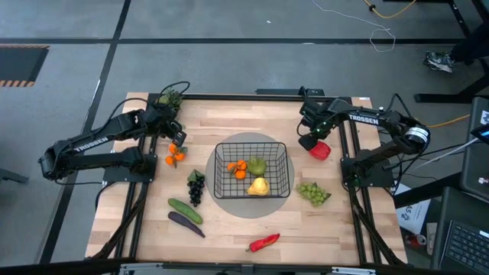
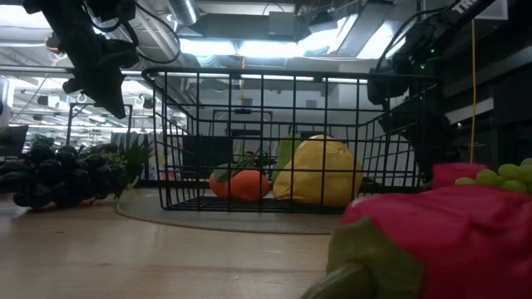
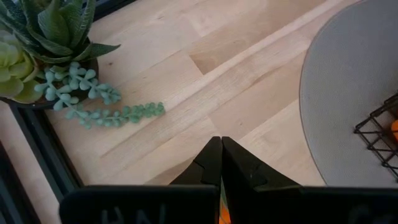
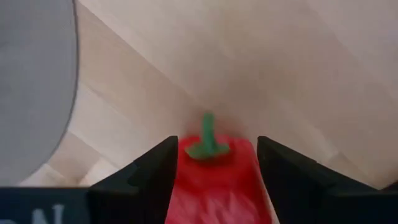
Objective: Build produce basket
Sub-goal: Put the bell pepper into the black wire basket
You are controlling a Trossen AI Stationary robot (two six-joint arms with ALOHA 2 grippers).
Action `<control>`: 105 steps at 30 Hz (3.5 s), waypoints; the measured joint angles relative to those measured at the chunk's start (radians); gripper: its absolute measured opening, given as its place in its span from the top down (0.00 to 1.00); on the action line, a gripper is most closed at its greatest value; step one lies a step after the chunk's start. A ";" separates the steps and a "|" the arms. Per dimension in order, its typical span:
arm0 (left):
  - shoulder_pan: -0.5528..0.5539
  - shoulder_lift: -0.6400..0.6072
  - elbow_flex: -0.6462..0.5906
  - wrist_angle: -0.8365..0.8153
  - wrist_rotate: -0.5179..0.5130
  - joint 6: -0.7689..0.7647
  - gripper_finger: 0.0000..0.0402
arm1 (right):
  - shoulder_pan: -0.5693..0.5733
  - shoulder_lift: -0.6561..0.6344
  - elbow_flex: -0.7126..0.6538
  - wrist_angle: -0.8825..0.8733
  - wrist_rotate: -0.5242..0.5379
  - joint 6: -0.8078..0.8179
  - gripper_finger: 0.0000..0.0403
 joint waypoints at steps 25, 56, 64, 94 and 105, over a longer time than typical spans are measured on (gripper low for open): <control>0.000 0.000 0.000 0.000 -0.001 0.008 1.00 | 0.124 0.000 0.000 -0.022 0.144 -0.055 0.45; 0.000 0.000 0.000 0.000 -0.001 0.006 1.00 | 0.129 0.218 -0.001 -0.056 0.147 -0.051 0.71; 0.000 0.000 0.000 0.000 -0.001 0.005 1.00 | 0.129 0.218 -0.001 -0.082 0.147 -0.026 0.96; 0.000 0.000 0.000 -0.001 -0.002 0.008 1.00 | 0.168 0.039 0.685 -0.207 0.117 -0.136 0.98; 0.000 0.000 0.000 -0.010 -0.010 0.008 1.00 | 0.311 -0.046 0.694 0.441 -0.438 -0.243 0.97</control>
